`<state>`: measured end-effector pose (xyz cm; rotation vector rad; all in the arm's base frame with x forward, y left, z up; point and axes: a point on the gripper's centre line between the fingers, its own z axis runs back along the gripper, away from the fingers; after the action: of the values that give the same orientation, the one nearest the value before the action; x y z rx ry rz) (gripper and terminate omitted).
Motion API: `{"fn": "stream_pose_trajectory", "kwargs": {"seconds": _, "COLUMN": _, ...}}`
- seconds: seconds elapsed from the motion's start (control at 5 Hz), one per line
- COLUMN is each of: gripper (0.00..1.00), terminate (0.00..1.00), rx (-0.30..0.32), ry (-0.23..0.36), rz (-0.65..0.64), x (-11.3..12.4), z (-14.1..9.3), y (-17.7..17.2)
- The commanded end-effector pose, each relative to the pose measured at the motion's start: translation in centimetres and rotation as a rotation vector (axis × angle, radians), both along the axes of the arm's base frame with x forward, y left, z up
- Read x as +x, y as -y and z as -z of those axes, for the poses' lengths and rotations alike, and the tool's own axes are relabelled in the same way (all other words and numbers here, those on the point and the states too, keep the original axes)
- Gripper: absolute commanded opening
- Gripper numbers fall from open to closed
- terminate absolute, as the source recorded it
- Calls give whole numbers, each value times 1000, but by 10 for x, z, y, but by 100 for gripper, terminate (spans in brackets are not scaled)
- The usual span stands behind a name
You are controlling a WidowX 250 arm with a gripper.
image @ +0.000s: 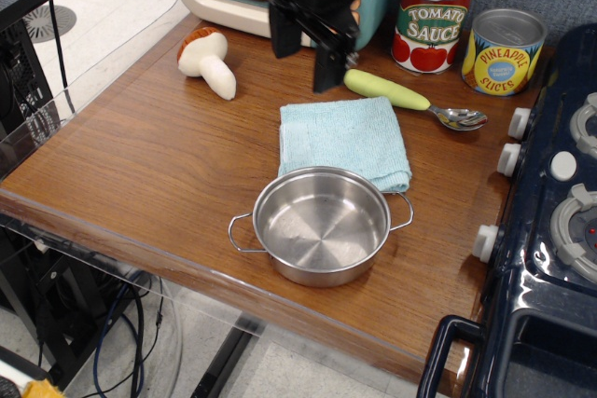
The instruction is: Move the cloth to the front left of the table.
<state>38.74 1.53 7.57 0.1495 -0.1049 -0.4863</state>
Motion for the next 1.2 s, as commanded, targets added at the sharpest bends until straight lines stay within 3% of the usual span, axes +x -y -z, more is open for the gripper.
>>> {"fn": "stream_pose_trajectory", "kwargs": {"seconds": 0.0, "gripper": 100, "terminate": 0, "rx": 9, "ry": 47, "rz": 67, "x": 6, "z": 5, "y": 31}}
{"fn": "stream_pose_trajectory", "kwargs": {"seconds": 0.6, "gripper": 100, "terminate": 0, "rx": -33, "ry": 4, "rz": 119, "x": 0, "z": 52, "y": 25}}
{"fn": "stream_pose_trajectory", "kwargs": {"seconds": 0.8, "gripper": 100, "terminate": 0, "rx": -61, "ry": 4, "rz": 96, "x": -5, "z": 58, "y": 13}}
{"fn": "stream_pose_trajectory", "kwargs": {"seconds": 1.0, "gripper": 100, "terminate": 0, "rx": -38, "ry": 12, "rz": 60, "x": -10, "z": 59, "y": 0}}
